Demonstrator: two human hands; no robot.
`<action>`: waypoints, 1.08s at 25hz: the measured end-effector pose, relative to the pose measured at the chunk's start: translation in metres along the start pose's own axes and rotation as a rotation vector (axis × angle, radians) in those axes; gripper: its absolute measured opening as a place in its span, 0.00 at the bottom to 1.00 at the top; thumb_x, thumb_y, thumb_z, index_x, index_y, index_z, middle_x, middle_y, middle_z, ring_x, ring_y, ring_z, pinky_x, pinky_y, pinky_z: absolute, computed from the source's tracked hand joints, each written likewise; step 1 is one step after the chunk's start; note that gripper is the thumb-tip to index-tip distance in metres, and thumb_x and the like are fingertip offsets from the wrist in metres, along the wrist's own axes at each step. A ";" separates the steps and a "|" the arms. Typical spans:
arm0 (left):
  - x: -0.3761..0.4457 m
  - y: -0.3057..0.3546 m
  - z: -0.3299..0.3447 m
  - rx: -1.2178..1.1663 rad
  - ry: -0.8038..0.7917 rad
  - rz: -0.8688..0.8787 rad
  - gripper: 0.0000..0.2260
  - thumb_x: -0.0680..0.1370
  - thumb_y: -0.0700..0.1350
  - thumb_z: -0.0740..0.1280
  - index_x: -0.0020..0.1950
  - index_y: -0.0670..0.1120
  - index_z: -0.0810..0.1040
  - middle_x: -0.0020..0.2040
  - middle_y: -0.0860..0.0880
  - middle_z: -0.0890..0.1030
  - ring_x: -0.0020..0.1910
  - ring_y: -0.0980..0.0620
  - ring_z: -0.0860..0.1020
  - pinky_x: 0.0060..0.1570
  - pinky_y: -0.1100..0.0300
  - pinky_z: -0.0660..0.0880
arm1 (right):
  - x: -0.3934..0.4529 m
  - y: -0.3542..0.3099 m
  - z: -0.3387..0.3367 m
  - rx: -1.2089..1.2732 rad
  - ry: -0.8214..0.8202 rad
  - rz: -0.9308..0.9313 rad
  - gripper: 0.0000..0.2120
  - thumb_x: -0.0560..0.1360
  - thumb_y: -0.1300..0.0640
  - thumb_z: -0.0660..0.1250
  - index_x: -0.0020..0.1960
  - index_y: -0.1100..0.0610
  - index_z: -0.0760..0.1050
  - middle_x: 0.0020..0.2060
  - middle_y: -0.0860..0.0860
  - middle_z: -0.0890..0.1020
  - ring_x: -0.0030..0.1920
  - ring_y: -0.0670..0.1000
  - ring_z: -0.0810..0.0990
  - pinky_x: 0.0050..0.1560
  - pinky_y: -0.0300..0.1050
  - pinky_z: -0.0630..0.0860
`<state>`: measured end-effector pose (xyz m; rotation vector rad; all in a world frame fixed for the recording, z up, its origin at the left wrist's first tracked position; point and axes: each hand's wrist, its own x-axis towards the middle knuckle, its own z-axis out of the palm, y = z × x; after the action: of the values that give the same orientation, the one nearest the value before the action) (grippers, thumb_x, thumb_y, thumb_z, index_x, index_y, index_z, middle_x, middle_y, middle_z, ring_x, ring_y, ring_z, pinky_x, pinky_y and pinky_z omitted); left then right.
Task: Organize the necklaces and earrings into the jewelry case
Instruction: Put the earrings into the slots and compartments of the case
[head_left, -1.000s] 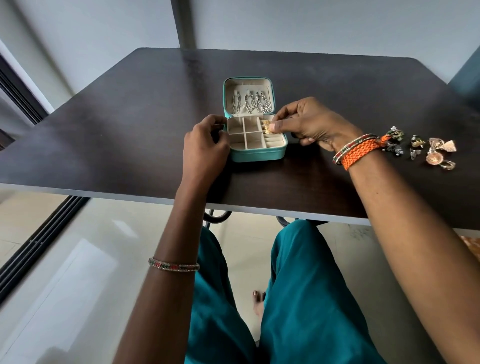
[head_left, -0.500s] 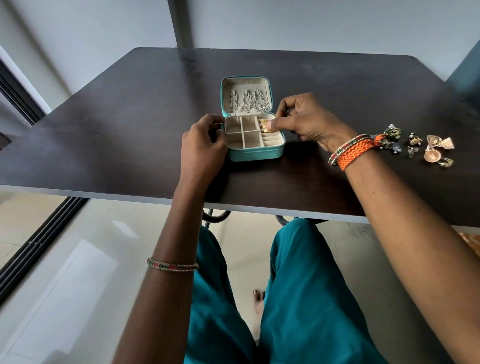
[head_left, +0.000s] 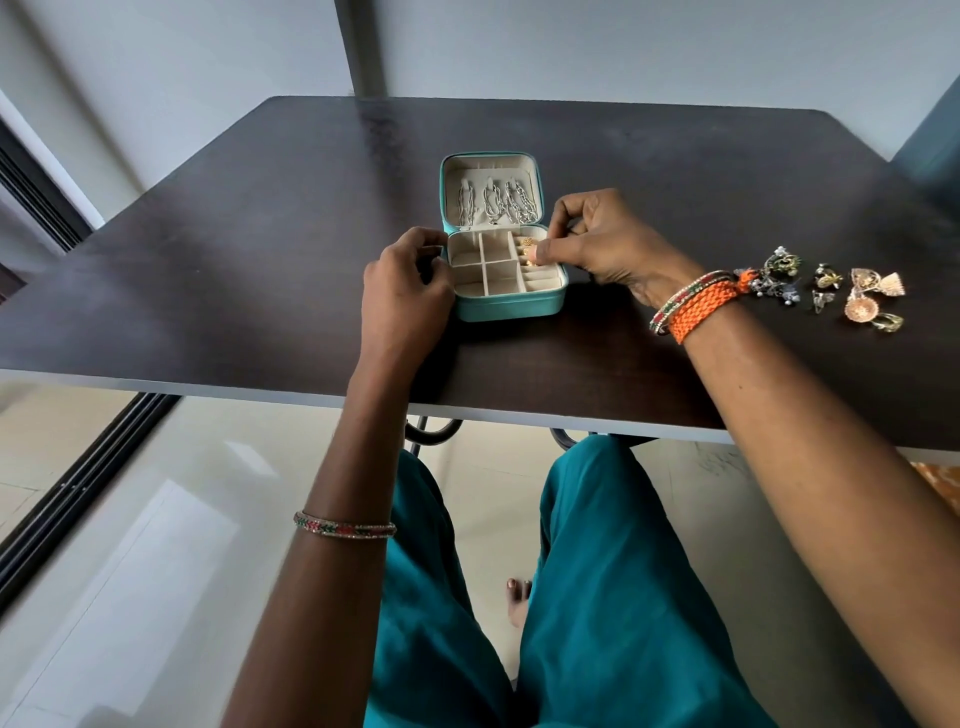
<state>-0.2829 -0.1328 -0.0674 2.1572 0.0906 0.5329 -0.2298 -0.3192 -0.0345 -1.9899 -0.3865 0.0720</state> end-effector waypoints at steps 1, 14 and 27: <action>-0.001 0.001 0.000 -0.002 0.010 0.007 0.14 0.77 0.37 0.61 0.60 0.44 0.79 0.56 0.48 0.83 0.52 0.56 0.80 0.41 0.83 0.68 | -0.001 -0.001 -0.001 0.030 0.009 0.017 0.14 0.71 0.64 0.73 0.33 0.56 0.69 0.17 0.43 0.71 0.17 0.41 0.65 0.18 0.30 0.59; -0.024 0.066 0.033 0.176 0.134 0.372 0.11 0.74 0.44 0.60 0.51 0.47 0.81 0.51 0.47 0.84 0.54 0.45 0.78 0.64 0.46 0.65 | -0.063 0.007 -0.073 0.197 0.394 -0.004 0.15 0.73 0.61 0.70 0.33 0.52 0.67 0.20 0.43 0.64 0.20 0.42 0.58 0.21 0.33 0.56; -0.019 0.129 0.167 0.012 -0.586 0.371 0.17 0.79 0.48 0.62 0.66 0.45 0.71 0.62 0.45 0.77 0.62 0.46 0.74 0.63 0.52 0.70 | -0.150 0.080 -0.172 -0.193 0.626 0.274 0.03 0.74 0.63 0.68 0.45 0.59 0.80 0.42 0.56 0.82 0.40 0.46 0.76 0.40 0.34 0.71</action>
<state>-0.2488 -0.3417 -0.0590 2.2668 -0.6368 0.0833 -0.3147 -0.5458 -0.0485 -2.1195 0.2934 -0.4216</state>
